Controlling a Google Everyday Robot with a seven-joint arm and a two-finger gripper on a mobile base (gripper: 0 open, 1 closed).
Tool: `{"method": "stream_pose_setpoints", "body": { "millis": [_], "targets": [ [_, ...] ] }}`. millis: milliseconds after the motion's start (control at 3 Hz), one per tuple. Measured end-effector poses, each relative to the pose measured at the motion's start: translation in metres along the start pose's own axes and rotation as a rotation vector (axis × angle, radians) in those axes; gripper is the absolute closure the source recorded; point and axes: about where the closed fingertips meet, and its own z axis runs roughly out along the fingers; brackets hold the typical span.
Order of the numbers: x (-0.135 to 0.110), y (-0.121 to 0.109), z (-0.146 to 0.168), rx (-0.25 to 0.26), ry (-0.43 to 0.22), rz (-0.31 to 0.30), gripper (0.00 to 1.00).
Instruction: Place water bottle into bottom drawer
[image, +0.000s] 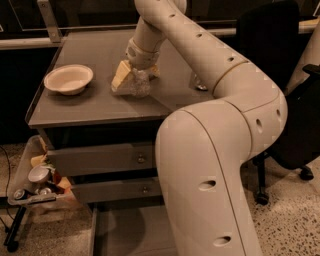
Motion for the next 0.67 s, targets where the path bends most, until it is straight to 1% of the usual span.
{"method": "stream_pose_setpoints", "body": {
  "millis": [667],
  "targets": [
    [0.0,0.0,0.0,0.0,0.0,0.0,0.71]
  ]
}}
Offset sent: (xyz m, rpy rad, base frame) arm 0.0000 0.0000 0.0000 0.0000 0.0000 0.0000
